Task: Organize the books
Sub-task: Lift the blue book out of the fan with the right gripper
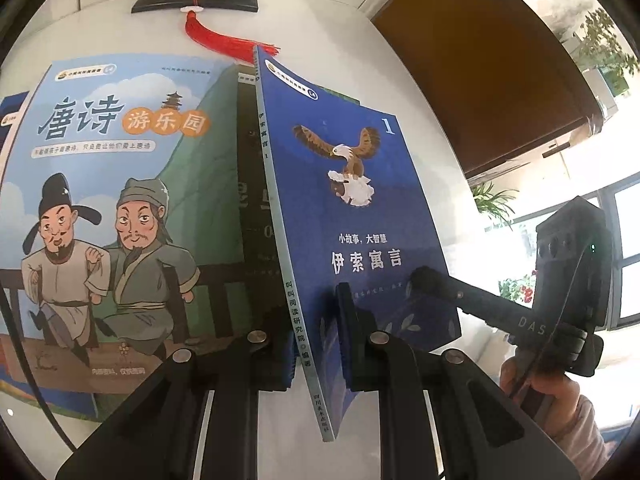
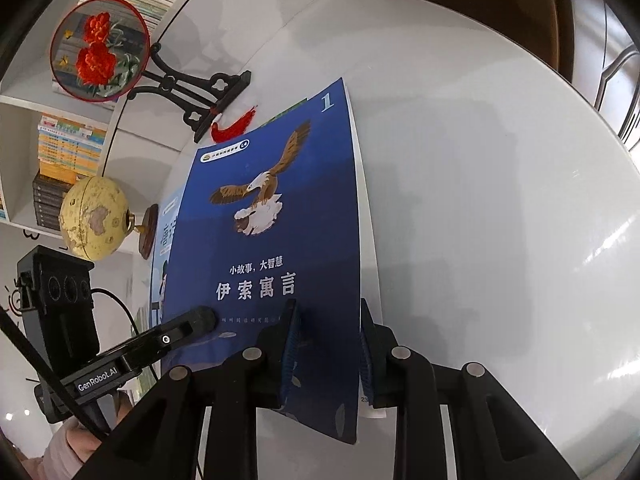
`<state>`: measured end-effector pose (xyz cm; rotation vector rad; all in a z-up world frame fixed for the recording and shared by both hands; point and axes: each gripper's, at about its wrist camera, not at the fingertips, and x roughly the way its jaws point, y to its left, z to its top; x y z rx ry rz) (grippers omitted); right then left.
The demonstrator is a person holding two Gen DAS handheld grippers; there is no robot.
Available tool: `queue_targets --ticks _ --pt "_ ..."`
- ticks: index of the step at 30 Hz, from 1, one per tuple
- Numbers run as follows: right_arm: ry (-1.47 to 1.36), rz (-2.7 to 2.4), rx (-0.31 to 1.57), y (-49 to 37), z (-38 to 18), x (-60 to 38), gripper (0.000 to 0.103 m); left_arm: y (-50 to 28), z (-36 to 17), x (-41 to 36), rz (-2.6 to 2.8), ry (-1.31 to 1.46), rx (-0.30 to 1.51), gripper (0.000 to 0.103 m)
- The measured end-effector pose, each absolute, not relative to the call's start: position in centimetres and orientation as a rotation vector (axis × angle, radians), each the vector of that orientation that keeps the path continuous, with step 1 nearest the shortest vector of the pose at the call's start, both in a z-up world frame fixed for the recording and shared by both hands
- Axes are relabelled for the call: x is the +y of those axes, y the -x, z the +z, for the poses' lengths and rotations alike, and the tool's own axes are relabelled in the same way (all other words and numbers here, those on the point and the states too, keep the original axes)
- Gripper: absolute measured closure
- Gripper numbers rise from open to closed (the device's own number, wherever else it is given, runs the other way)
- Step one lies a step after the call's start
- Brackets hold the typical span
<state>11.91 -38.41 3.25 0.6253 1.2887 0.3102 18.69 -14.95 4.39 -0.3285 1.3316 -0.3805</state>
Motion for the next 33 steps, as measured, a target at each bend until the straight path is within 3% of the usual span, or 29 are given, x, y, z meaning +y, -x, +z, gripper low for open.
queue_targets --ticks 12,15,17,19,20,21,22,23,27,31,33 --pt "-0.559 0.243 1.281 -11.6 3.8 -38.8 0.069 -18.7 4.1 -14.8 -0.372 0.328 1.341 0.089" --pt "-0.606 0.272 1.276 -11.5 3.5 -39.1 0.061 -18.8 3.9 -14.8 -0.368 0.329 1.345 0.089" --pt "-0.613 0.305 1.262 -11.6 3.5 -38.7 0.049 -19.0 3.7 -14.5 -0.346 0.335 1.345 0.089" --pt "-0.66 0.34 1.246 -11.7 3.2 -38.7 0.049 -19.2 3.6 -13.8 -0.328 0.34 1.345 0.089" --pt "-0.715 0.38 1.244 -11.6 2.8 -38.8 0.05 -19.3 3.5 -13.3 -0.325 0.349 1.354 0.089" --pt "-0.782 0.429 1.249 -11.6 2.2 -38.9 0.059 -19.4 3.4 -13.0 -0.323 0.353 1.362 0.089" --pt "-0.844 0.489 1.25 -11.4 1.6 -38.9 0.09 -19.3 3.3 -12.6 -0.328 0.357 1.366 0.089" --pt "-0.942 0.603 1.239 -11.2 0.9 -38.2 0.099 -19.2 3.2 -12.4 -0.329 0.35 1.367 0.089" --pt "-0.874 0.608 1.24 -11.3 0.4 -35.8 0.098 -19.0 3.5 -11.8 -0.336 0.327 1.361 0.089" --pt "-1.003 0.658 1.188 -11.9 -0.2 -35.3 0.096 -19.1 3.3 -10.9 -0.337 0.392 1.367 0.089" --pt "-0.972 0.654 1.212 -12.2 -0.3 -34.6 0.087 -19.1 3.3 -10.7 -0.333 0.411 1.367 0.089"
